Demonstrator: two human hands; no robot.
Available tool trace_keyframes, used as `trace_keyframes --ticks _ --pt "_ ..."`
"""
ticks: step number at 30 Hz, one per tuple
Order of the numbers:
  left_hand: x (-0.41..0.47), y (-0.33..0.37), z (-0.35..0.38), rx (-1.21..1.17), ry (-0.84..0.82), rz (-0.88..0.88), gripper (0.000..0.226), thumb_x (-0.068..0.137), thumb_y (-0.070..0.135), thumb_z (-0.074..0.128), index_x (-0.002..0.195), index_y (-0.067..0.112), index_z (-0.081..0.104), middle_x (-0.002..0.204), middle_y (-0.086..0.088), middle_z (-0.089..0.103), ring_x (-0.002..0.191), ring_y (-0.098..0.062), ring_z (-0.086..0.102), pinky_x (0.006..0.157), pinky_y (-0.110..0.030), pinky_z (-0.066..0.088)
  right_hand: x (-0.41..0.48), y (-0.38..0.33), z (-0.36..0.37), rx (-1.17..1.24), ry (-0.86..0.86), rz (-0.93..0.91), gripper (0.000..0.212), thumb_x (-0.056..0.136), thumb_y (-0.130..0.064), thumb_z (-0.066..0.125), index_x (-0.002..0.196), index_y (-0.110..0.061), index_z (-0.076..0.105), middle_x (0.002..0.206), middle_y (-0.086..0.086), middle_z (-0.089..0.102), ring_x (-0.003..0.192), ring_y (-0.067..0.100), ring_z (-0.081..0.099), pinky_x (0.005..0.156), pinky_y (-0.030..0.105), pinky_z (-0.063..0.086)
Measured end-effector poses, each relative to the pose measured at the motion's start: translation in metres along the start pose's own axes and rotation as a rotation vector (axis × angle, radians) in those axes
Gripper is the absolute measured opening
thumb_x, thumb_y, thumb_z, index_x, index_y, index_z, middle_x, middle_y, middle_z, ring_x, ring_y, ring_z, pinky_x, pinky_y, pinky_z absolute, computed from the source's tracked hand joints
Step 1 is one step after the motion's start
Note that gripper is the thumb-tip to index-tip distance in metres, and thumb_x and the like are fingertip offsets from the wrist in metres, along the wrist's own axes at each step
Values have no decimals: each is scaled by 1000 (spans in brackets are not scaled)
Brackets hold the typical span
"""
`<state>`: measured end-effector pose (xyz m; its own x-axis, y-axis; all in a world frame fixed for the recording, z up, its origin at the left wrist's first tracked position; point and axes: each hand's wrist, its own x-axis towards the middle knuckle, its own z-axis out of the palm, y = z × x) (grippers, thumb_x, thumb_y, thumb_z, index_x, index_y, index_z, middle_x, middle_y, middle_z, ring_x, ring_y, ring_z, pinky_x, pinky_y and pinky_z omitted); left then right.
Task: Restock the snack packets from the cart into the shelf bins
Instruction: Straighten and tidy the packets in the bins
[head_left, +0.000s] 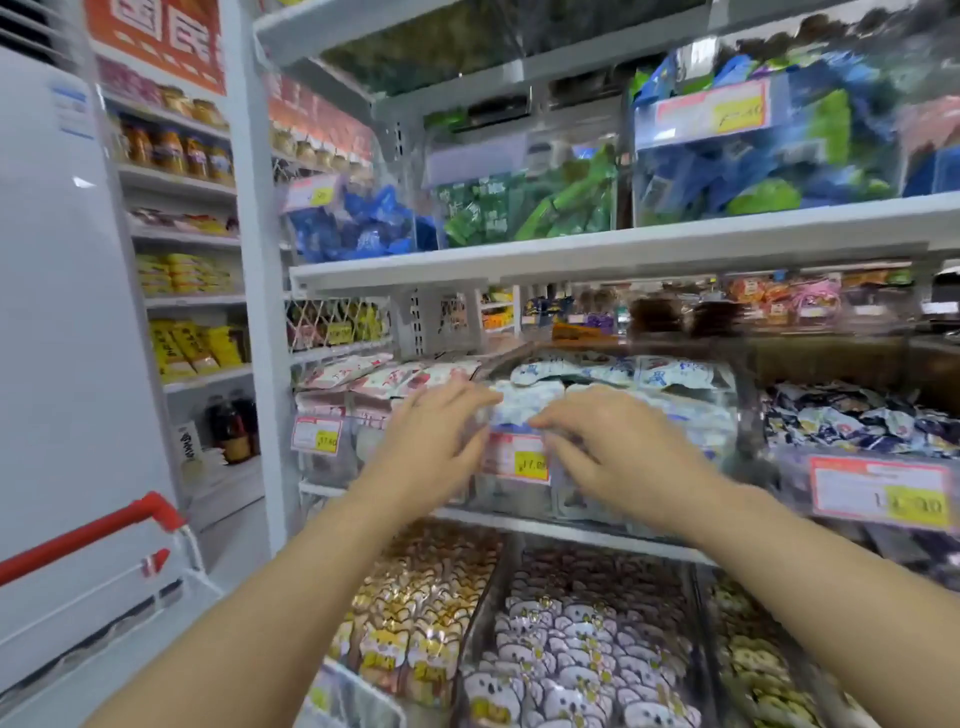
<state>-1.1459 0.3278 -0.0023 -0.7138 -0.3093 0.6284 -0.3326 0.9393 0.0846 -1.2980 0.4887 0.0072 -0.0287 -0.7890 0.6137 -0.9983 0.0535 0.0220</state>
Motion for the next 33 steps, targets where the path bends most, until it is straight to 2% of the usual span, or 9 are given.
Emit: trace_keyframes --ticks 4,9,12,18,24,26,29,30,33 --pt "-81 -16 -10 -104 -8 -151 32 102 28 52 133 25 62 126 9 65 117 -8 58 101 -32 45 -24 -62 35 189 -30 -71 20 98 -31 57 108 -26 74 103 -7 73 97 17 65 81 38 54" --pt "-203 -66 -6 -81 -231 -439 27 101 30 55 125 33 67 116 13 71 101 -5 65 90 -34 54 -38 -138 133 376 -309 -134 20 95 -39 55 101 -32 73 95 -12 73 89 16 66 76 40 54" --pt "-261 -101 -10 -84 -330 -626 23 99 30 58 119 31 69 109 12 70 91 -7 66 88 -36 55 -35 -178 194 437 -499 -157 23 93 -38 55 104 -31 74 96 -9 73 93 18 65 81 38 52" --pt "-322 -160 -16 -47 -428 -876 35 99 41 55 133 34 59 126 13 65 103 -10 65 96 -38 53 -11 -241 290 413 -907 -276 27 92 -34 62 115 -24 72 110 -4 73 101 15 66 88 31 52" --pt "-322 -185 -20 -86 -273 -910 42 100 42 53 142 35 50 132 12 60 116 -11 59 99 -42 50 -6 -298 366 306 -1293 -430 52 92 -31 66 139 -13 53 122 10 65 104 27 65 90 36 52" --pt "-323 -190 -25 -87 -247 -934 43 100 42 54 142 34 50 132 11 61 119 -13 58 101 -43 49 -19 -317 388 263 -1349 -464 62 90 -37 69 140 -7 48 129 15 59 112 31 59 94 38 50" --pt "-331 -195 -27 -74 -286 -989 46 100 43 54 144 33 47 136 8 59 122 -14 57 102 -43 48 -41 -337 407 272 -1400 -484 60 93 -41 66 134 0 54 133 21 57 123 35 53 100 37 44" --pt "-332 -194 -27 -76 -322 -999 47 100 44 53 145 34 46 138 8 57 123 -15 56 103 -43 48 -49 -341 413 304 -1402 -443 61 92 -38 68 137 0 52 137 20 55 127 34 50 102 35 41" --pt "-334 -192 -27 -57 -363 -997 48 102 45 50 147 34 42 142 7 54 126 -14 55 103 -42 47 -68 -346 427 426 -1337 -220 94 77 -34 84 149 -7 31 145 14 44 131 33 46 105 38 41"
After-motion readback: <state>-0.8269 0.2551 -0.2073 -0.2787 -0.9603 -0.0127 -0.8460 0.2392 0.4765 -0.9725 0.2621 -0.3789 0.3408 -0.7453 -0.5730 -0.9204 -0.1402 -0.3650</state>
